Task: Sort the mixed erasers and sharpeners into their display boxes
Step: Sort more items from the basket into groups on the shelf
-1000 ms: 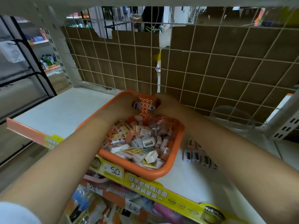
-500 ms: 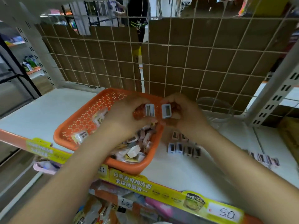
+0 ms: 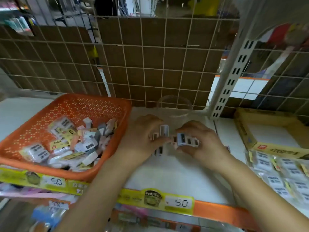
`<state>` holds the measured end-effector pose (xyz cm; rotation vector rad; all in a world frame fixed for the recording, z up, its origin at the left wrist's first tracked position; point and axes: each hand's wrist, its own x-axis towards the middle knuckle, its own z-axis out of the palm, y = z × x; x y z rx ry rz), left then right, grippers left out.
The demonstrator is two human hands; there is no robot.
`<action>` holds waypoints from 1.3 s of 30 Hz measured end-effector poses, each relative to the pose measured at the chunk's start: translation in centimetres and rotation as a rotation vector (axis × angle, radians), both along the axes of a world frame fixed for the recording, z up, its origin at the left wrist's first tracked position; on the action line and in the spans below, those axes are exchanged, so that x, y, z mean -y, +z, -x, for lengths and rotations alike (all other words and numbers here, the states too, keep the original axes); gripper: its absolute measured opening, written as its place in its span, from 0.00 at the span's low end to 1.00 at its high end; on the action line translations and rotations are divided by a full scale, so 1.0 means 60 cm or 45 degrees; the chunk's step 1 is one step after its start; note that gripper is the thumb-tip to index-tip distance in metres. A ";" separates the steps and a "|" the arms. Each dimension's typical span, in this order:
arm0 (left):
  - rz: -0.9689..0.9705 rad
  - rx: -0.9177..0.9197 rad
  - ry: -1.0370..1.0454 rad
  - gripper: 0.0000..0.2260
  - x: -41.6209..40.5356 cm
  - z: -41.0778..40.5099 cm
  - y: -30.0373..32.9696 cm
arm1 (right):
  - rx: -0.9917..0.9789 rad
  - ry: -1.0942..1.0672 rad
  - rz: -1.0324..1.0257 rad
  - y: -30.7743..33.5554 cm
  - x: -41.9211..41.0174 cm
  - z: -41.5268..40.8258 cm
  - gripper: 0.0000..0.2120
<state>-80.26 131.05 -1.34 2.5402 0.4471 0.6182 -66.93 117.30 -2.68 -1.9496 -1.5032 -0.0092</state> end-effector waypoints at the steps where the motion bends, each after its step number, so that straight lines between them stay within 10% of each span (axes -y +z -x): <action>1: -0.012 -0.052 -0.022 0.17 0.003 -0.010 -0.011 | -0.003 -0.023 0.046 -0.006 0.010 -0.005 0.20; 15: -0.277 -0.559 0.013 0.26 0.017 -0.053 -0.102 | -0.058 -0.059 0.443 -0.074 0.009 -0.010 0.12; 39: -0.242 -0.337 -0.068 0.23 0.014 -0.033 -0.083 | 0.095 -0.069 0.446 -0.061 0.007 0.002 0.12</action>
